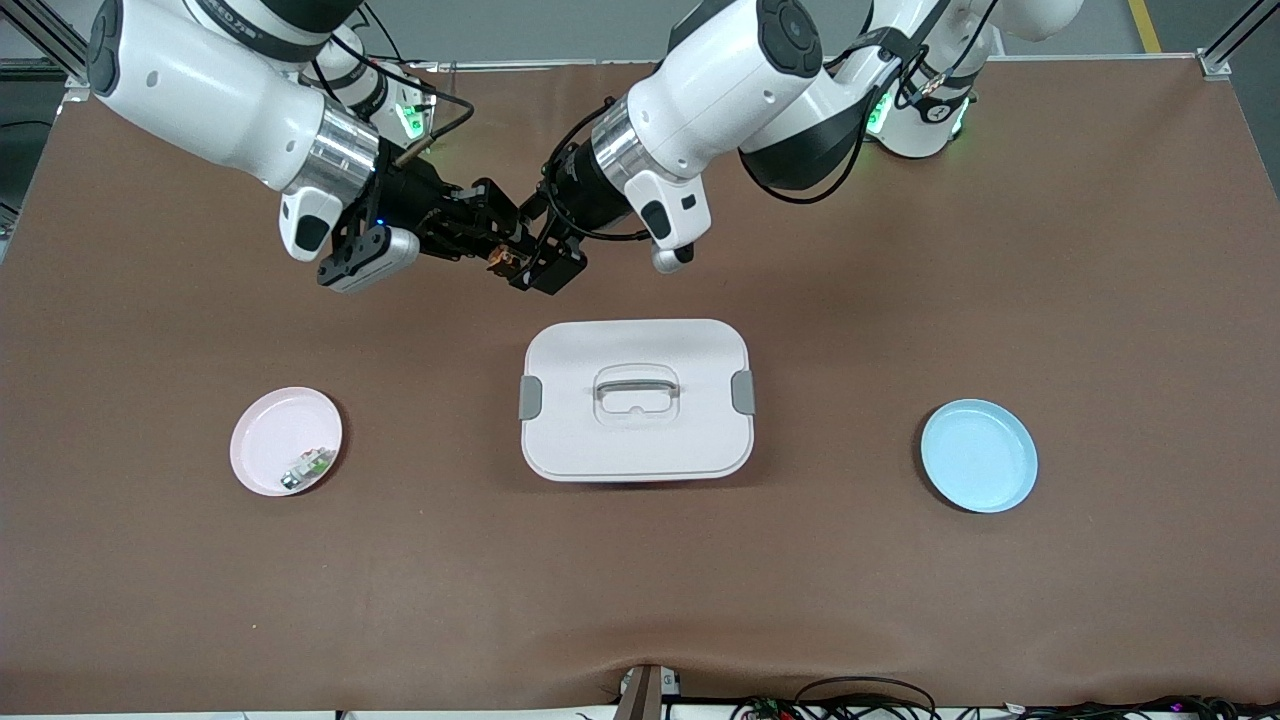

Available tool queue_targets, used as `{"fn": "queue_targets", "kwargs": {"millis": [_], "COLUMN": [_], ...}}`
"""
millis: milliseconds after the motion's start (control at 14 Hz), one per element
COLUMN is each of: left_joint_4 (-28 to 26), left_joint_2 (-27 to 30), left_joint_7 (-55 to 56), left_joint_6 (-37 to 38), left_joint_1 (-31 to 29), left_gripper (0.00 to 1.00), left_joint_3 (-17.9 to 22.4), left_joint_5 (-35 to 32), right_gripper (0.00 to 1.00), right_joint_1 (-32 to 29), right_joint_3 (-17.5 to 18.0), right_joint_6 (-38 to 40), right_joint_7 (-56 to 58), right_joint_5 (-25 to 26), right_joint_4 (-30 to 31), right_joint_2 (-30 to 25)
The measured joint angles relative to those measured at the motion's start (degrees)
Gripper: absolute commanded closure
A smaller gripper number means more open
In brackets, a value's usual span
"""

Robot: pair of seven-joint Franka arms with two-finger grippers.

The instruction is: Transfer orange switch to right arm and place

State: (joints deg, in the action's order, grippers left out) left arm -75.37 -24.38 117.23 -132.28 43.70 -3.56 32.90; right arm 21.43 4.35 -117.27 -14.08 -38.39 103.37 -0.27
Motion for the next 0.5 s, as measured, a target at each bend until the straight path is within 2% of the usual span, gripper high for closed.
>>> {"fn": "queue_targets", "kwargs": {"millis": [215, 501], "left_joint_4": [0.00, 0.09], "left_joint_2": [0.05, 0.99], "left_joint_7": [0.00, 0.02], "left_joint_6": [0.00, 0.07], "left_joint_1": [-0.06, -0.89], "left_gripper": [0.00, 0.00], "left_joint_3": [0.12, 0.65], "left_joint_5": [-0.45, -6.90], "right_gripper": [1.00, 1.00], "right_joint_1": [0.00, -1.28], "right_joint_3": [-0.06, -1.00], "right_joint_6": [1.10, 10.08], "right_joint_7": [1.81, 18.75], "right_joint_5": [5.63, 13.48], "right_joint_4": [-0.17, -1.99], "right_joint_2": [0.00, -0.02]}}
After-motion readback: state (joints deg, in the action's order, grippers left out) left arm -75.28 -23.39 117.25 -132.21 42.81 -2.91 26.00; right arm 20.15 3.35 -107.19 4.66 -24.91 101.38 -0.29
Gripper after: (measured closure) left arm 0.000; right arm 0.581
